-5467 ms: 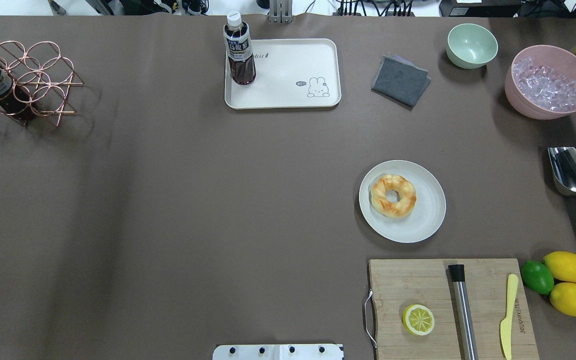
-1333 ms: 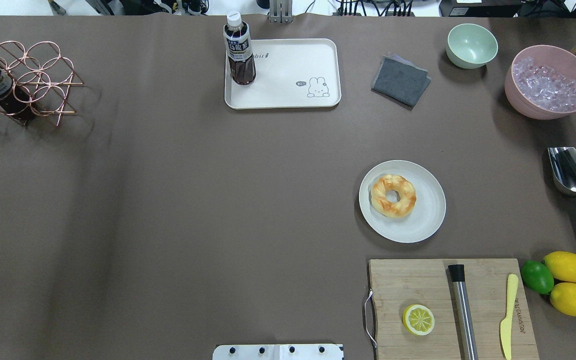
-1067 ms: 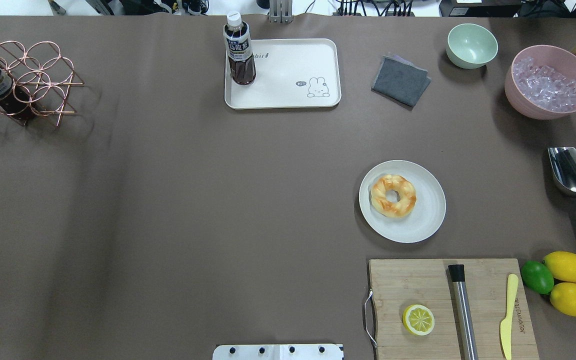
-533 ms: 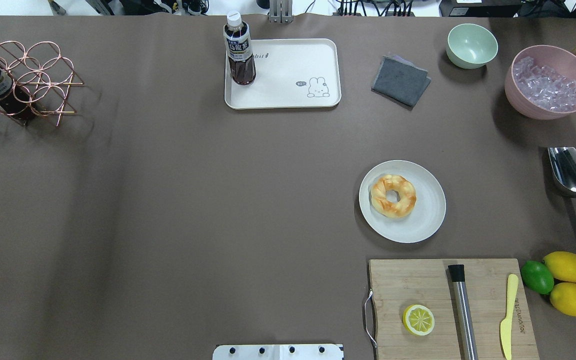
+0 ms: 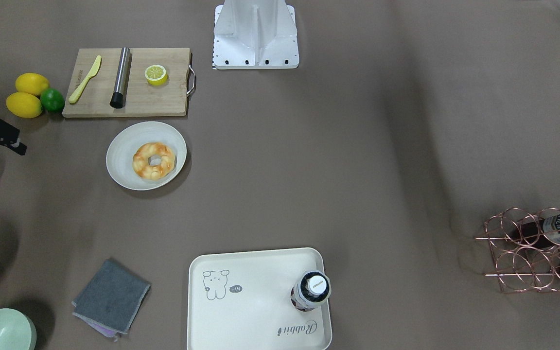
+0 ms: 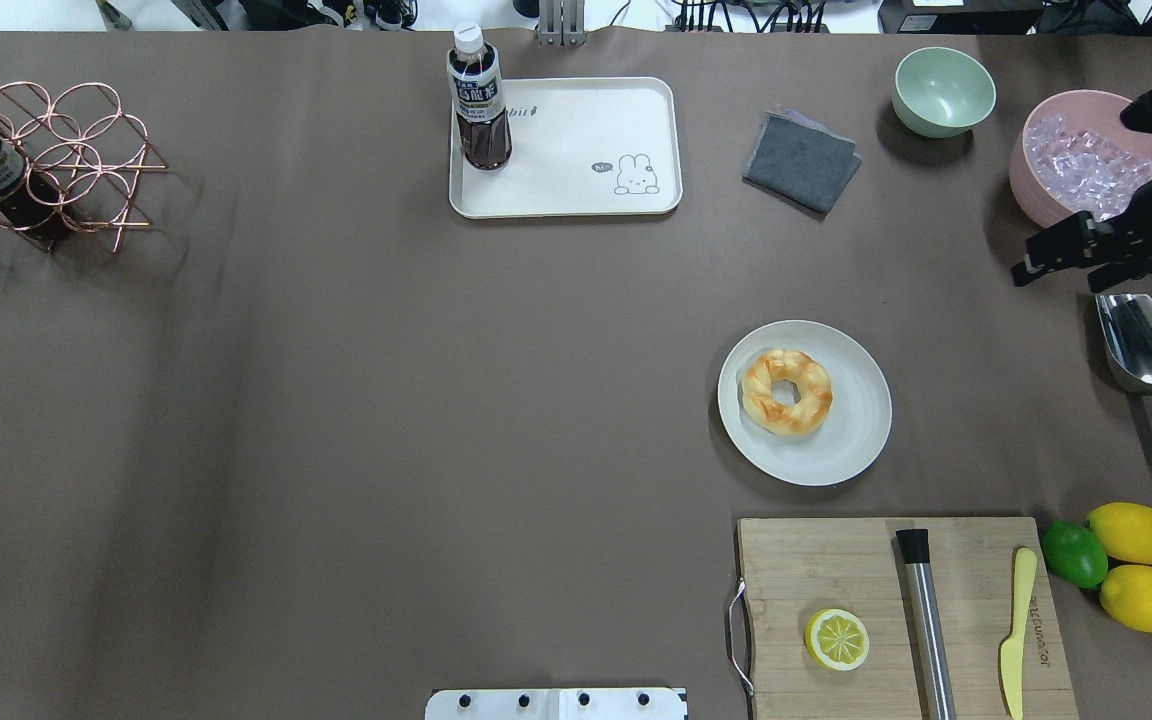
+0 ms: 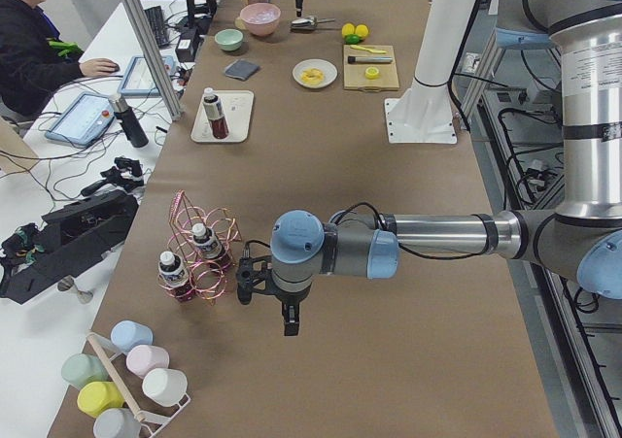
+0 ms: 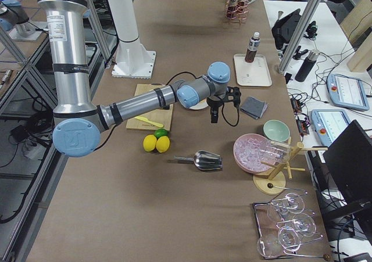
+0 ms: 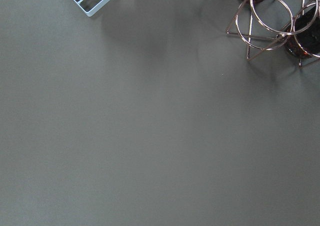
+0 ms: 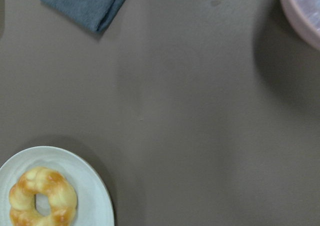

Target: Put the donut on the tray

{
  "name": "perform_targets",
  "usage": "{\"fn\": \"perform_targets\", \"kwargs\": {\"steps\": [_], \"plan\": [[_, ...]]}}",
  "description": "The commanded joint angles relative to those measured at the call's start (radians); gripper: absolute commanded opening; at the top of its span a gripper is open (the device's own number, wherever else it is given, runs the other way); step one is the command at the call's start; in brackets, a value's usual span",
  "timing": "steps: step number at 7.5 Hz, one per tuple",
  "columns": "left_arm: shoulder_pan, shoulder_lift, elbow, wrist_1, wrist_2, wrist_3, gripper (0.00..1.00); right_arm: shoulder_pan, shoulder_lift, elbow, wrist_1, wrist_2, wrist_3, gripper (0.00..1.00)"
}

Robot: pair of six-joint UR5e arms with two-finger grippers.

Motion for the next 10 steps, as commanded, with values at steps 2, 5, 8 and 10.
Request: {"fn": "perform_targets", "kwargs": {"steps": [2,5,8,10], "plan": [[0.0,0.0,0.003,0.0,0.001,0.0,0.98,-0.255,0.006,-0.008,0.156,-0.182,0.25,1.0],[0.0,0.0,0.005,0.0,0.001,0.001,0.98,-0.359,0.049,-0.051,0.19,-0.257,0.371,1.0],[0.0,0.002,0.011,0.0,0.002,0.001,0.98,-0.41,0.049,-0.075,0.19,-0.309,0.371,1.0],[0.0,0.002,0.012,0.0,0.002,0.001,0.98,-0.425,0.049,-0.075,0.19,-0.332,0.372,0.98]]}}
